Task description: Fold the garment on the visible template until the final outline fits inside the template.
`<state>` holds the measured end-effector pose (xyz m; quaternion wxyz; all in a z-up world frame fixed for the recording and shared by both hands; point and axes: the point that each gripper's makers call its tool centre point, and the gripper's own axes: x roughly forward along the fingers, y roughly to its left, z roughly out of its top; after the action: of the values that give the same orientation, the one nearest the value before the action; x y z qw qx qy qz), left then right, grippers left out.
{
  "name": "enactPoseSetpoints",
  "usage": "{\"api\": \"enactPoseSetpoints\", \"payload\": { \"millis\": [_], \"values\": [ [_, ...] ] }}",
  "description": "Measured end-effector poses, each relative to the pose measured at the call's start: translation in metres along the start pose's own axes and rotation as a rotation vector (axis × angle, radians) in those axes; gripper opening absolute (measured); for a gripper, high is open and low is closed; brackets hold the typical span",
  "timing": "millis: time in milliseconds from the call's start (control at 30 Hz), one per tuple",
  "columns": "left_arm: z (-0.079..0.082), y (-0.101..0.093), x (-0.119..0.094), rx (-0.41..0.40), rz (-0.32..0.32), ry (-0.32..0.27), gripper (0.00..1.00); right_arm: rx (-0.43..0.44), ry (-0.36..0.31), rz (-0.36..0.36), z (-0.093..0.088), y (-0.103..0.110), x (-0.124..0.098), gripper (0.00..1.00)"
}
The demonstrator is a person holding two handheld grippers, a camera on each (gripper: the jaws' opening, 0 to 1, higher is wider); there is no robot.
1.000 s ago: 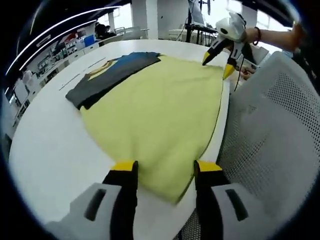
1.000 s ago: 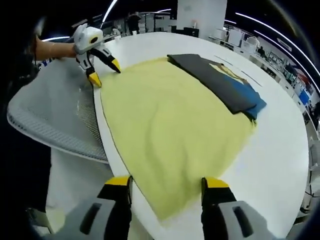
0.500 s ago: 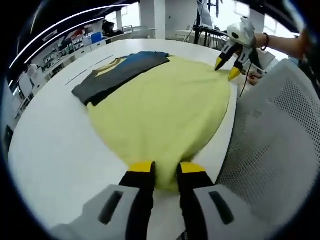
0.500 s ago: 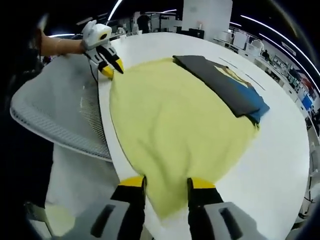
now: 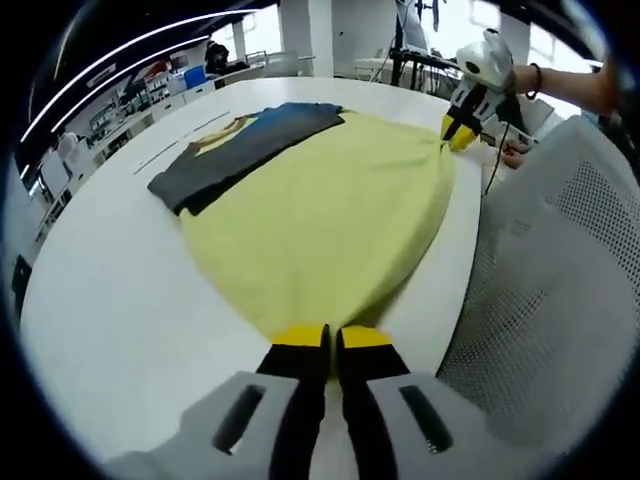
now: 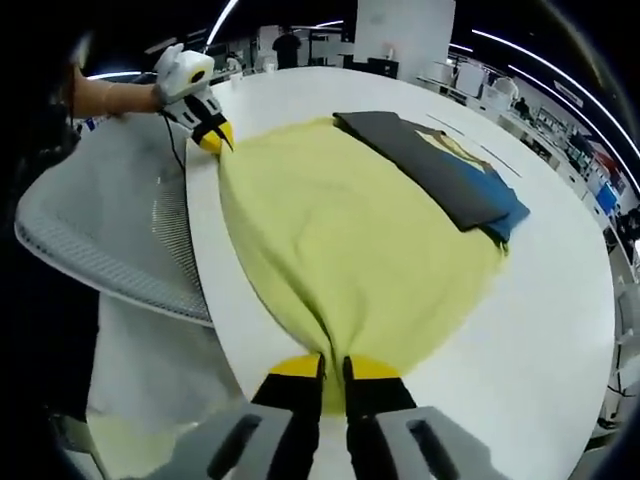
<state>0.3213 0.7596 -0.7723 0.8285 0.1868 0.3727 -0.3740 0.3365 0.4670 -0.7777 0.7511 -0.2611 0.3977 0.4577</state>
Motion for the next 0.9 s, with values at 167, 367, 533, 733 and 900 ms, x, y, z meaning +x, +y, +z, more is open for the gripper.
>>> {"api": "enactPoseSetpoints", "payload": {
  "millis": [167, 367, 533, 733, 900],
  "values": [
    [0.003, -0.001, -0.004, 0.004, -0.004, -0.002, 0.0, 0.011, -0.005, 0.002, 0.0, 0.0, -0.002, 0.01],
    [0.009, -0.003, -0.011, -0.039, -0.011, -0.013, 0.0, 0.023, -0.004, 0.01, -0.002, 0.003, -0.006, 0.0],
    [0.007, -0.008, -0.013, -0.045, -0.028, 0.004, 0.0, 0.041, -0.003, 0.017, -0.004, 0.007, -0.009, 0.0],
    [0.001, -0.016, -0.017, -0.044, -0.046, 0.029, 0.0, 0.054, 0.002, 0.043, -0.008, 0.017, -0.012, 0.0],
    [-0.003, -0.021, -0.024, -0.039, -0.059, 0.04, 0.0, 0.146, -0.023, 0.085, -0.009, 0.027, -0.018, 0.0]
  ]
}}
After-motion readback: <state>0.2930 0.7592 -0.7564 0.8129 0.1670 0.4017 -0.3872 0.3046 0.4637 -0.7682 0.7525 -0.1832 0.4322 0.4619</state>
